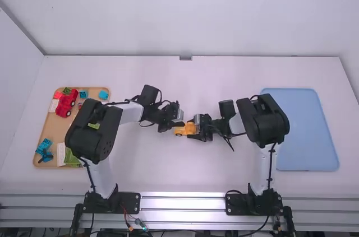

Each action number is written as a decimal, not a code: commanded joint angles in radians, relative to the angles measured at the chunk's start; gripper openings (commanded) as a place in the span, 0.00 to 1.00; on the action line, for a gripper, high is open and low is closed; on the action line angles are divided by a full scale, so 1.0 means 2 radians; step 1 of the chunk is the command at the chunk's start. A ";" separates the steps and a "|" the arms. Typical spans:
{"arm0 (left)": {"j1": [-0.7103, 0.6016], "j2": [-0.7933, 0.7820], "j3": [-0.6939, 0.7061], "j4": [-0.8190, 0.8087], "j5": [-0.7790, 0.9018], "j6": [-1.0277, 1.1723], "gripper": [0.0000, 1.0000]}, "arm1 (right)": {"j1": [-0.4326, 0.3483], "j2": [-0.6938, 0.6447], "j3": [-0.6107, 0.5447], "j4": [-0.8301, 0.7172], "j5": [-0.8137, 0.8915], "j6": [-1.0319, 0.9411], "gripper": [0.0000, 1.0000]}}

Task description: Assemble lego blocks to make yellow taxi

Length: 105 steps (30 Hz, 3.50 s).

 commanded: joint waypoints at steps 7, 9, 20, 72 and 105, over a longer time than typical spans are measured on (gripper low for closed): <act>0.005 0.000 -0.010 -0.001 -0.037 -0.014 0.02 | 0.001 0.006 -0.003 -0.004 0.027 -0.008 0.60; 0.006 0.000 -0.016 0.004 -0.038 -0.014 0.02 | 0.001 0.006 -0.003 -0.004 0.027 -0.008 0.60; 0.002 0.000 -0.053 0.030 -0.095 -0.050 0.02 | 0.002 0.006 -0.003 -0.004 0.027 -0.008 0.60; 0.149 -0.212 0.014 -0.076 -0.128 -0.370 0.99 | -0.001 -0.121 -0.004 -0.164 0.205 0.029 0.99; 0.451 -0.005 0.259 -0.349 -0.441 -0.391 0.70 | 0.004 -0.286 -0.004 -0.301 0.291 0.029 0.98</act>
